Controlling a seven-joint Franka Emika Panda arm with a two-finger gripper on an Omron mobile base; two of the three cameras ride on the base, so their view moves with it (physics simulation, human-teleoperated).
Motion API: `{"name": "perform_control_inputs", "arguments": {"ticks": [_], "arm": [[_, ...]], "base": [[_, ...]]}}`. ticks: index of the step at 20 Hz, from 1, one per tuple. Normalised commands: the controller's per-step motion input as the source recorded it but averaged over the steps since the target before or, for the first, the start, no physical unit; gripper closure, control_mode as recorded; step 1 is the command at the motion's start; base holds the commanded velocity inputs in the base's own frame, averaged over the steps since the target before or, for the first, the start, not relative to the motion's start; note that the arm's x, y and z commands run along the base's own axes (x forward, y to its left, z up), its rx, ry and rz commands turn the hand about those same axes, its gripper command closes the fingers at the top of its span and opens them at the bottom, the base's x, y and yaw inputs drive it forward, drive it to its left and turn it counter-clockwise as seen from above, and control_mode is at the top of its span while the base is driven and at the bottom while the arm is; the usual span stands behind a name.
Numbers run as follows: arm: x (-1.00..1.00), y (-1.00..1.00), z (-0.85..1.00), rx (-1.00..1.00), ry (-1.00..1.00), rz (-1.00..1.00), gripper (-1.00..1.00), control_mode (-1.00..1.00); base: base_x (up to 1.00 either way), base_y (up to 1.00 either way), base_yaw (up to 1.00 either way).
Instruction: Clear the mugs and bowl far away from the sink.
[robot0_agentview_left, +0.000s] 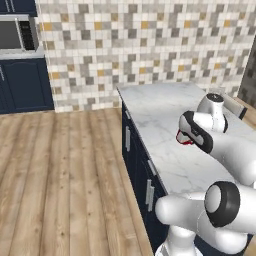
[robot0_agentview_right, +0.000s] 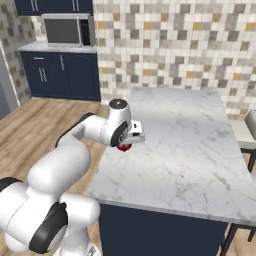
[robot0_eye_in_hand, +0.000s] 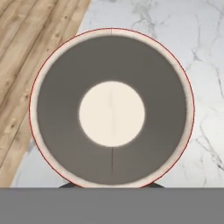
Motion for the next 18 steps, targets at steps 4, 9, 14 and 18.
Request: {"name": "perform_control_inputs", "arguments": {"ticks": [4, 9, 14, 18], "arm": [[0.30, -0.11, -0.45, 0.08, 0.12, 0.01, 1.00, -1.00], [0.20, -0.07, -0.50, 0.02, 0.01, 0.06, 1.00, -1.00], [0.10, 0.00, -0.31, 0.00, 0.00, 0.00, 1.00, -1.00], [0.01, 0.00, -0.28, 0.00, 0.09, 0.00, 1.00, -1.00]], "base": [[0.00, 0.00, 0.00], [0.00, 0.00, 0.00], [0.00, 0.00, 0.00], [0.00, 0.00, 0.00]]}}
